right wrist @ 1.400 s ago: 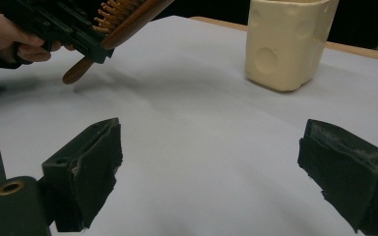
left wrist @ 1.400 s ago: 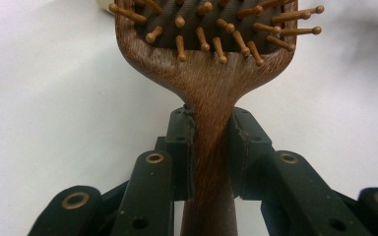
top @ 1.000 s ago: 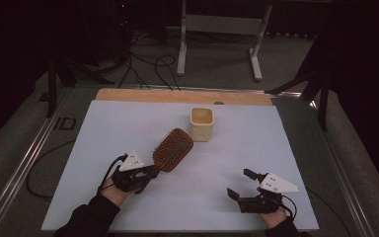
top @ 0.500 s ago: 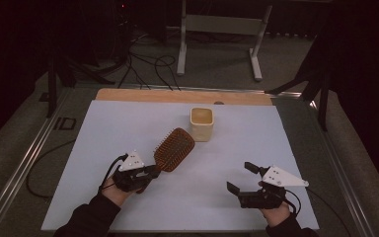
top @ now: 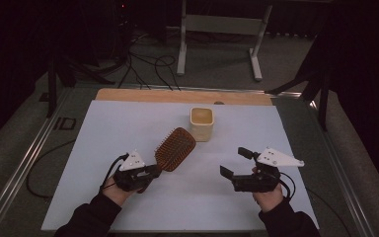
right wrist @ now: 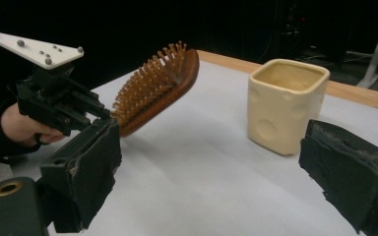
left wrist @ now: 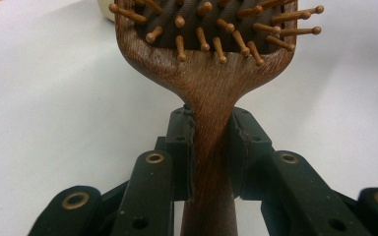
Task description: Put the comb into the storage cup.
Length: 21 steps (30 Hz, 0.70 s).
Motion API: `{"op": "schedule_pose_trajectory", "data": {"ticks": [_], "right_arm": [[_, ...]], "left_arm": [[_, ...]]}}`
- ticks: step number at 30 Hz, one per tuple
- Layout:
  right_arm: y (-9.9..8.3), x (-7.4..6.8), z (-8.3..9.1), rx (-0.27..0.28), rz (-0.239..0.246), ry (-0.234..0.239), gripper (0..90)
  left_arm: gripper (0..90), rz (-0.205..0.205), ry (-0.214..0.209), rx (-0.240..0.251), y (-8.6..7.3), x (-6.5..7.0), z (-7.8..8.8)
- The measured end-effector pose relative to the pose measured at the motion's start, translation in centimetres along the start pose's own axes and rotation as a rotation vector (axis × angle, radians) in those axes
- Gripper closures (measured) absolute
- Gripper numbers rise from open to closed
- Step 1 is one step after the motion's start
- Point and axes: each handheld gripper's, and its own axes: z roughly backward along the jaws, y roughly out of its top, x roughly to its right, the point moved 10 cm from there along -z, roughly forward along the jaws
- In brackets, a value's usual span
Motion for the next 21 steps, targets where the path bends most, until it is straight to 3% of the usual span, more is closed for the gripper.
{"op": "schedule_pose_trajectory", "data": {"ticks": [8,21], "right_arm": [[1.4,-0.3,-2.2,0.000,0.015,0.002,8.3],[1.9,-1.5,-6.0,-0.011,-0.035,0.039,8.4]], "left_arm": [[74.0,-0.006,-0.001,-0.002,0.0,0.1,0.0],[74.0,-0.019,-0.006,0.003,0.2,0.4,-0.1]]}}
